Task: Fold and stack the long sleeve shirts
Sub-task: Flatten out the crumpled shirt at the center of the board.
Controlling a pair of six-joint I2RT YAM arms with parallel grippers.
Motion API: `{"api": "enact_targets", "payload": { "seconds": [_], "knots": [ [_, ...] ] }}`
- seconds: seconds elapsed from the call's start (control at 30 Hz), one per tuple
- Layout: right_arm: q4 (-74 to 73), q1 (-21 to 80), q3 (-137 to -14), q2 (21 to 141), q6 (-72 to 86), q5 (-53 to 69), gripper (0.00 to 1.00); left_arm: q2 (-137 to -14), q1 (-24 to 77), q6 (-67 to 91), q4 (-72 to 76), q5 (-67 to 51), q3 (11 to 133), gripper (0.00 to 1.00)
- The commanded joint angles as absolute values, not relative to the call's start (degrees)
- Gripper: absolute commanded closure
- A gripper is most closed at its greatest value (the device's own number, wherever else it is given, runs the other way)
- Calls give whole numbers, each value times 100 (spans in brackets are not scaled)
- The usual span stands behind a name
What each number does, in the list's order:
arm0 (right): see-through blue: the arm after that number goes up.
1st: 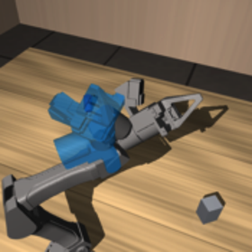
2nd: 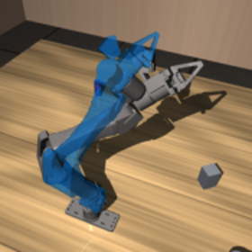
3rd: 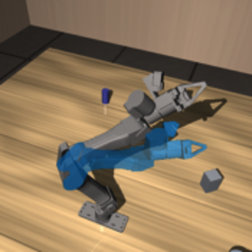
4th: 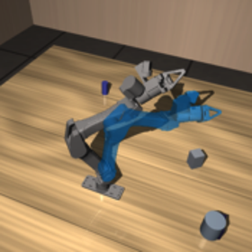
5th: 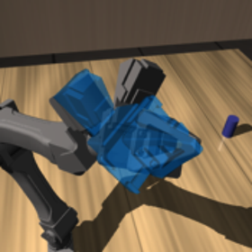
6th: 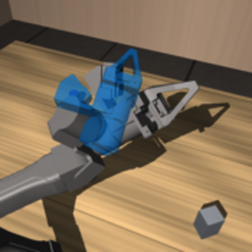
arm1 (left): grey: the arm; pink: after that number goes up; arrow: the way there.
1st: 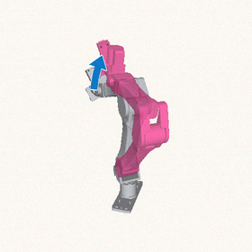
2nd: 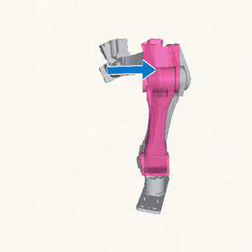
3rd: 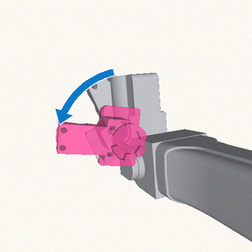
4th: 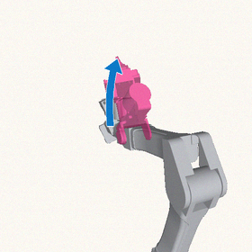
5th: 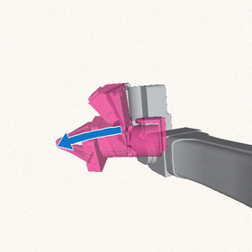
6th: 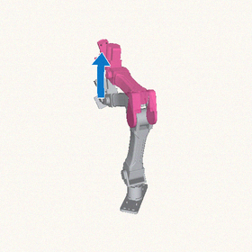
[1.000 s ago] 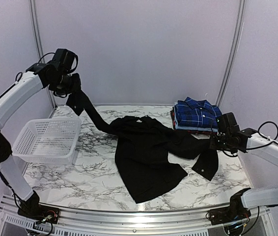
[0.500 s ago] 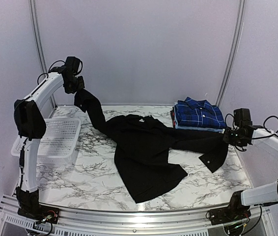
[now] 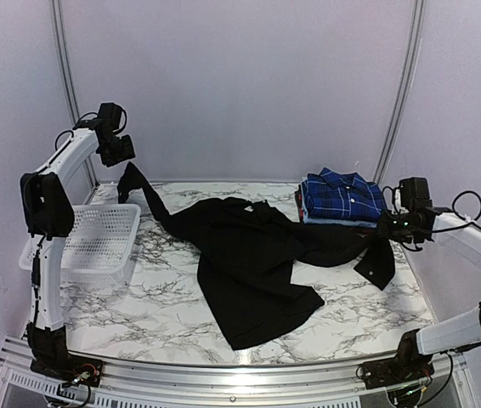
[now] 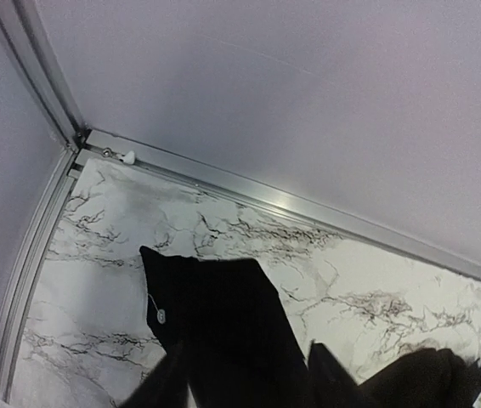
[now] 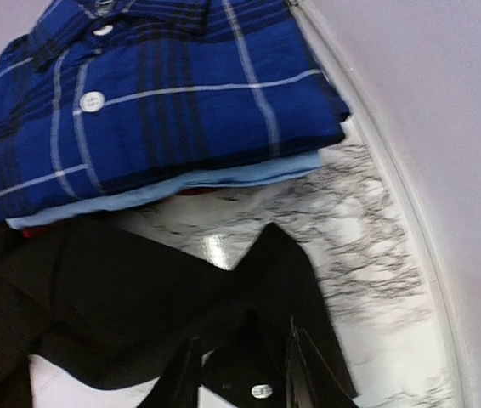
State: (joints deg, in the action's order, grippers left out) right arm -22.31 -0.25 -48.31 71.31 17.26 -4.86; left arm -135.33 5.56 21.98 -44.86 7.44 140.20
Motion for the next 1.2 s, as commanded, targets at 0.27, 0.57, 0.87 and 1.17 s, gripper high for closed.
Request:
{"api": "enact_targets", "payload": {
  "seconds": [0.27, 0.57, 0.87, 1.17],
  "knots": [
    [-2837, 1814, -5188, 6891, 1589, -839, 43, -12248, 1552, 1885, -4449, 847, 12916, 16],
    [-2783, 3413, -4807, 6938, 2012, -974, 41, -10851, 3358, 2302, -4189, 1455, 10557, 28],
    [-2743, 4567, -4484, 7025, 2724, -1123, 59, -10165, 5576, 3581, -3726, 1794, 8478, 39],
    [-2887, 5494, -4036, 6759, 3576, -1397, 63, -11291, 7116, 4441, -3477, 1853, 8801, 45]
  ]
}}
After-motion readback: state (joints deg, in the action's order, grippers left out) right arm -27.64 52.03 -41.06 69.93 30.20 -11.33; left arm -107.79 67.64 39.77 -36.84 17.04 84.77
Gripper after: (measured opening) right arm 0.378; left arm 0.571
